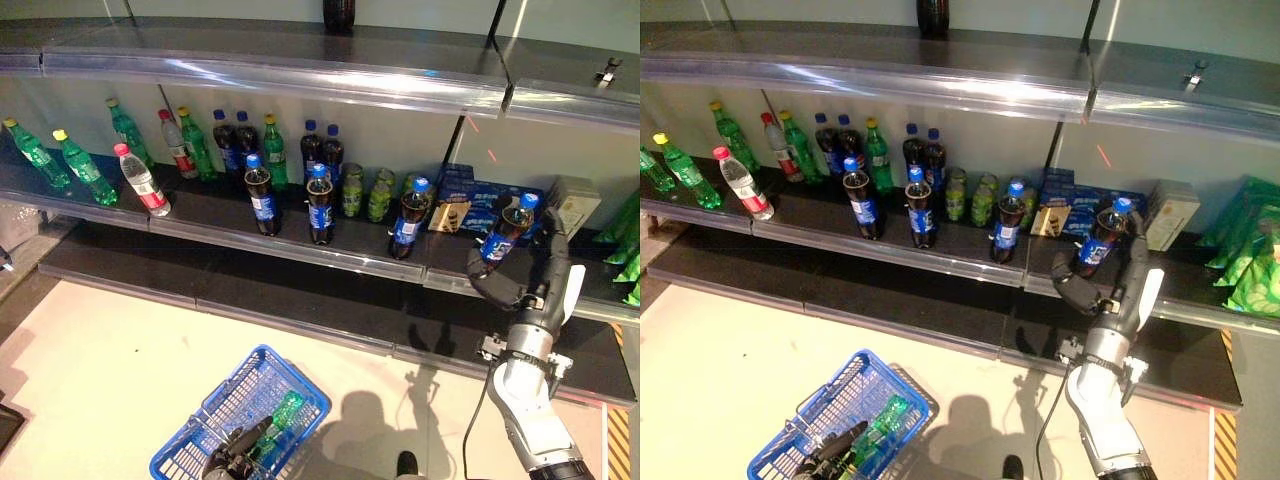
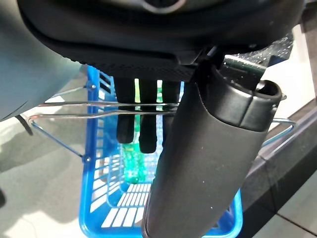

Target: Pick up the drink and place into the basket.

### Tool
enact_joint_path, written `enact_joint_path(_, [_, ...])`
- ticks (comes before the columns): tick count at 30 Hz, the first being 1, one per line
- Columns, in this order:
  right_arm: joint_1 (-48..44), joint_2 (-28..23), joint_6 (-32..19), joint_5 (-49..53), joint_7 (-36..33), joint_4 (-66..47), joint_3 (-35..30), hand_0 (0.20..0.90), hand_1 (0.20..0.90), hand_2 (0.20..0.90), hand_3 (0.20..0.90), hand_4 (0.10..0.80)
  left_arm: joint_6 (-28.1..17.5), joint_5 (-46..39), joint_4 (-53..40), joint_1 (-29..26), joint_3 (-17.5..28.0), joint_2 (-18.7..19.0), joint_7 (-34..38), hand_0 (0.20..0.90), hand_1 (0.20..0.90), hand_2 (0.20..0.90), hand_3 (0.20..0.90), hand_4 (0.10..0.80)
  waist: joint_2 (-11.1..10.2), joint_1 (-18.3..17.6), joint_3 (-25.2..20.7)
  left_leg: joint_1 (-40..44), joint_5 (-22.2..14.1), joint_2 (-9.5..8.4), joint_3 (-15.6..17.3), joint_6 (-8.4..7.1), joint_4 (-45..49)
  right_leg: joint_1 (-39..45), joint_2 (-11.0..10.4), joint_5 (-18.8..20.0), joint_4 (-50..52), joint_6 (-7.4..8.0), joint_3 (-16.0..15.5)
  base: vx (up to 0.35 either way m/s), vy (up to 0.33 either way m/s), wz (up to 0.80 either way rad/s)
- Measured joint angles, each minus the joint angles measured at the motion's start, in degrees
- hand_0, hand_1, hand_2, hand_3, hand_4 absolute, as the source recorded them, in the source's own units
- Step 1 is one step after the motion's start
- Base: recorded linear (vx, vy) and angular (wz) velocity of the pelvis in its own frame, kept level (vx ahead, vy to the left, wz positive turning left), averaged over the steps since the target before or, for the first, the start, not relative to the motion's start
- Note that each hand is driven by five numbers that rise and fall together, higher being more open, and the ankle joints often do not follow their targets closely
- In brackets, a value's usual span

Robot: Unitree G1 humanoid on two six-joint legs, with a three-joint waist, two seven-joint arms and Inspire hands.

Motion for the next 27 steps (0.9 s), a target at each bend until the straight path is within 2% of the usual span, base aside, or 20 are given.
enact_joint_path(4, [-1.92,0.01,-0.03,0.11,-2.0,3.76,-1.86,0.9,0.9,0.9,0.9,0.8,0.12,-0.06,-0.09,-0.38,-0.3,0.0,-0.81,0.3,0.3,0.3,0.2,0.1,0.62,-0.26,0.1,-1.94,0.03,-0.16,-0.1,-0.06,0.71,-1.63,-0.21,0.23,0.01,-0.08,0.07,-0.109,0.022,-0.01])
enact_joint_path(8, [-6.75,-0.01,0.0,0.32,-3.25,7.25,-2.3,0.9,0.9,0.9,0.9,0.8,0.41,-0.61,-1.17,-1.97,-2.45,-0.29,-1.01,0.3,0.3,0.3,0.2,0.1,2.69,-0.57,1.67,-5.46,0.35,-0.28,-0.43,-0.59,2.29,-4.58,-0.37,1.09,0.19,-0.18,0.27,-0.112,0.036,-0.01])
enact_joint_path(12, [-11.86,-0.13,0.02,0.42,-4.93,8.48,-3.71,0.9,0.9,0.9,0.9,0.8,0.42,-2.15,-2.25,-4.76,-4.42,-2.3,-1.06,0.3,0.3,0.3,0.2,0.1,6.3,-0.71,6.76,-7.2,0.35,-0.87,-0.59,-0.55,3.44,-5.75,-0.91,1.85,0.27,-0.12,0.4,-0.078,0.033,0.01])
enact_joint_path(15, [-15.48,-1.16,0.02,2.26,-6.05,8.7,-3.79,0.9,0.9,0.9,0.9,0.8,0.43,-3.94,-3.62,-6.11,-4.86,-2.35,-1.06,0.3,0.3,0.3,0.2,0.1,7.74,-1.55,9.55,-9.95,0.38,-1.21,-0.73,-0.57,4.68,-8.13,-1.27,2.45,0.59,-0.1,0.68,-0.095,0.013,-0.01])
enact_joint_path(22, [-24.5,-6.03,0.02,5.09,-6.85,11.02,-4.02,0.9,0.9,0.9,0.9,0.8,0.28,-5.12,-5.81,-10.9,-6.42,-1.9,-1.03,0.3,0.3,0.3,0.2,0.1,9.51,-1.45,16.96,-13.3,0.36,-1.35,-0.53,-0.54,6.87,-12.82,-1.47,2.66,3.61,-0.02,2.19,-0.068,-0.008,-0.07])
enact_joint_path(27, [-29.87,-7.47,0.0,5.47,-8.23,12.84,-4.05,0.9,0.9,0.9,0.9,0.8,0.21,-5.09,-6.45,-12.78,-6.81,-1.49,-0.82,0.3,0.3,0.3,0.2,0.1,9.71,-1.36,18.83,-16.48,0.13,-1.43,-0.65,-0.19,9.11,-16.25,-1.74,2.3,6.07,-0.27,2.57,-0.045,-0.024,-0.02])
